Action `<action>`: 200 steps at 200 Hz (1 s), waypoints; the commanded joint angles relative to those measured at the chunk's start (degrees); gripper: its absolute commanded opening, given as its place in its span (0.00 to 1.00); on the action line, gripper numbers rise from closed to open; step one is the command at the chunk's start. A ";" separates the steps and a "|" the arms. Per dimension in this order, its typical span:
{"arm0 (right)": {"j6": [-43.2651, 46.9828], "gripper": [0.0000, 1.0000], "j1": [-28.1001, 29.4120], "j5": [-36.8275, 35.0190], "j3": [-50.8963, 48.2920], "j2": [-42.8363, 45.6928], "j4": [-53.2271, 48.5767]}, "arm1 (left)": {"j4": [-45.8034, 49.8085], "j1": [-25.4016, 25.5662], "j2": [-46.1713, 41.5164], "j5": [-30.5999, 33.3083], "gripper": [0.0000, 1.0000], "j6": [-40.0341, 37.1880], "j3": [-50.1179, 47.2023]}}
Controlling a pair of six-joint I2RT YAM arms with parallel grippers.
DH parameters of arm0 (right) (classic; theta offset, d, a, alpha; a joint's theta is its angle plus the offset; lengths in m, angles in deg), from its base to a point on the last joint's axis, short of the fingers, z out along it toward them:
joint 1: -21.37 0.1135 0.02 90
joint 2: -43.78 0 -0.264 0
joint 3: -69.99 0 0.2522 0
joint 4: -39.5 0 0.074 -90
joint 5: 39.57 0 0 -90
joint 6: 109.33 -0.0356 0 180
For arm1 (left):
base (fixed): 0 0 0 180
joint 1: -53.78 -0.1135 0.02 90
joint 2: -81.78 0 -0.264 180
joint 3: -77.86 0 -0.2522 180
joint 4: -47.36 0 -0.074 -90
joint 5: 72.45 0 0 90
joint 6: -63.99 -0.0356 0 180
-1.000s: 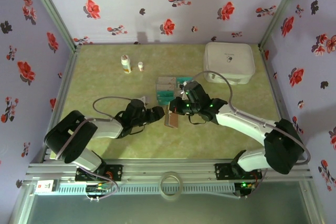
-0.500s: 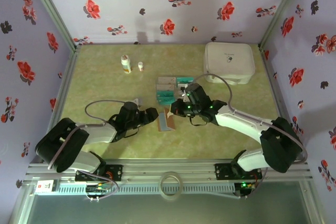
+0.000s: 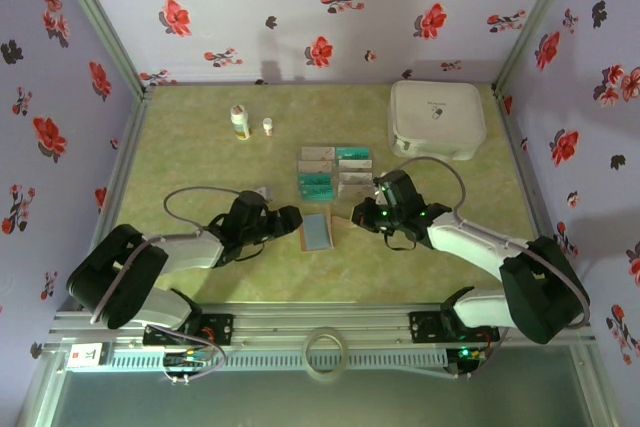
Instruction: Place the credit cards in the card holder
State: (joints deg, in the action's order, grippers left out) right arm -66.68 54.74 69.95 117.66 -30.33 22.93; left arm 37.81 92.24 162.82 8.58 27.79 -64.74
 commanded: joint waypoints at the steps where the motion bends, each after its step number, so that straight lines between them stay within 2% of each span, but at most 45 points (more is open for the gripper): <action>1: 2.54 0.00 -0.92 -0.72 -1.60 0.85 -0.87 | 4.13 -0.03 0.18 1.15 0.71 -2.92 2.51; 115: 5.45 0.00 -2.43 -3.54 -4.73 -1.64 -1.36 | 7.92 2.59 8.63 -0.50 0.71 -5.84 10.88; 142: 5.78 0.00 -2.78 -3.80 -5.02 -3.03 -0.91 | 7.45 2.90 10.08 -1.26 0.66 -6.01 12.00; 167: 6.38 0.00 -2.96 -4.01 -4.73 -4.74 -0.88 | 7.08 2.95 10.22 -1.66 0.57 -6.20 12.17; 187: 6.90 0.19 -2.95 -4.24 -4.16 -5.24 -1.67 | 6.70 2.92 9.80 -1.93 0.48 -6.25 11.85; 200: 7.26 0.25 -2.95 -4.29 -3.73 -4.64 -2.70 | 6.57 3.04 9.43 -2.01 0.42 -6.22 11.53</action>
State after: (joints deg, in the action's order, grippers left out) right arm -61.11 52.18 66.83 113.58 -35.11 21.95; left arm 44.45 94.82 172.48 7.42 22.81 -53.86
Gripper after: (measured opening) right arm 0.204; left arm 0.455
